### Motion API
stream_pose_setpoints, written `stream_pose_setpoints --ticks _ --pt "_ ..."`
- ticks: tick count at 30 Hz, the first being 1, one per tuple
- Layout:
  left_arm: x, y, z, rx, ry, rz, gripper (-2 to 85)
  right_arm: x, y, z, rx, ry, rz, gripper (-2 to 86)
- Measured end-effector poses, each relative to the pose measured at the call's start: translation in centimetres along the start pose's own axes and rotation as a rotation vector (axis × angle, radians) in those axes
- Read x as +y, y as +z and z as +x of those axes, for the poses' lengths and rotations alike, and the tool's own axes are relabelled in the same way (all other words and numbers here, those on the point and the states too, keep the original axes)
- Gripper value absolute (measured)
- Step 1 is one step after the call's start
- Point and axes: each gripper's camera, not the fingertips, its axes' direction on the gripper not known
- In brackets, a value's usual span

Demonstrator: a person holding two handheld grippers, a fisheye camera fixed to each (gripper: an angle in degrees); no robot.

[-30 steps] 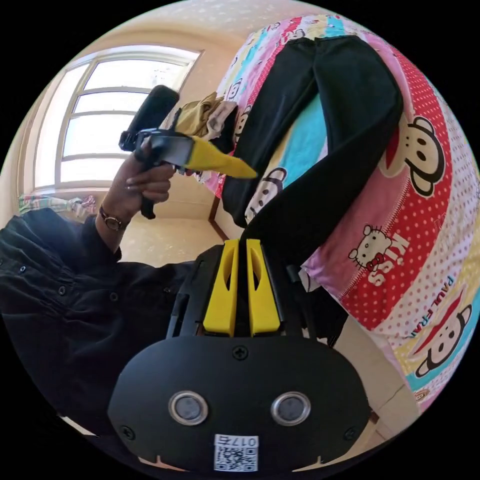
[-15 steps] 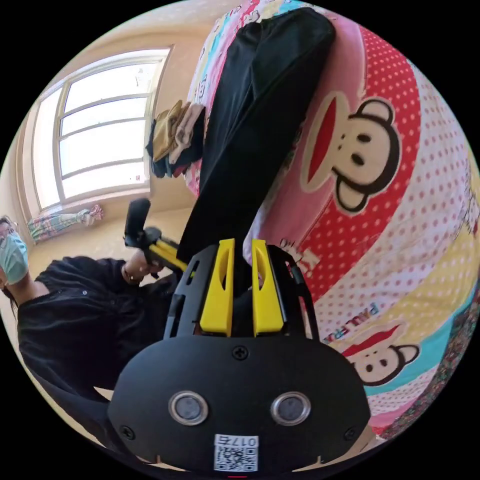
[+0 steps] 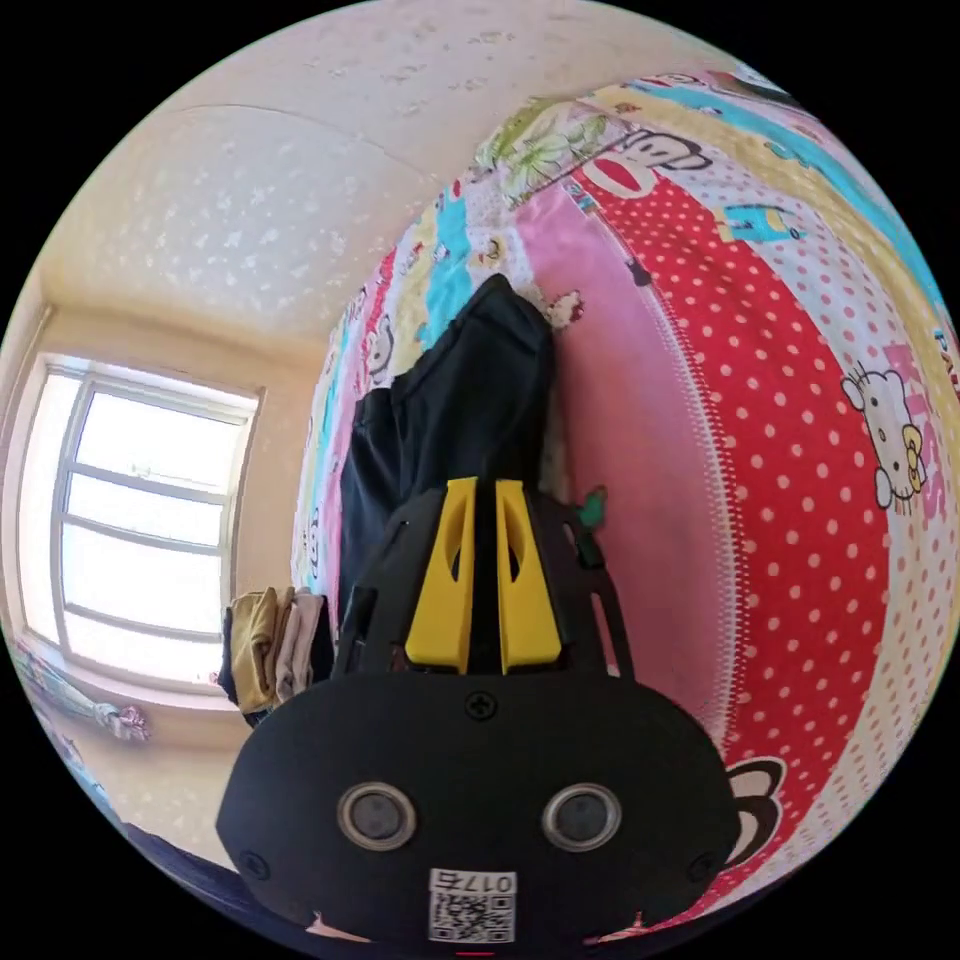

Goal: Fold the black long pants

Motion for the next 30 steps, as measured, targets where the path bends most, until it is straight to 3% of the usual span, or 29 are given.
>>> stream_pose_setpoints --ticks 5,10,15,19,22,26,30 --pt "2.6 -10.4 -2.9 0.303 -0.054 0.148 -0.1 0.6 8.3 -10.7 -0.154 -0.035 -0.04 3.4" --pt "5.2 -19.5 -7.0 0.508 -0.162 0.411 0.1 1.6 21.1 -17.9 -0.123 -0.069 -0.148 4.1" --pt "5.0 -27.2 -8.8 0.206 -0.223 0.475 1.6 3.2 27.6 -19.7 -0.033 -0.121 -0.236 7.2" --pt "4.6 -29.4 -9.4 0.01 -0.315 0.455 4.5 7.6 22.1 -20.1 -0.125 -0.285 -0.29 10.8" --pt "3.6 -29.6 -8.7 -0.084 -0.342 0.305 6.2 14.7 15.9 -17.9 -0.013 -0.328 -0.32 10.8" --pt "1.1 -30.1 -4.8 -0.489 -0.337 0.205 10.9 25.2 10.9 -12.3 0.065 -0.14 -0.394 12.0" --pt "-2.6 -28.3 -1.4 -0.61 -0.164 0.224 13.4 32.8 12.4 -9.5 -0.09 0.04 -0.535 12.3"
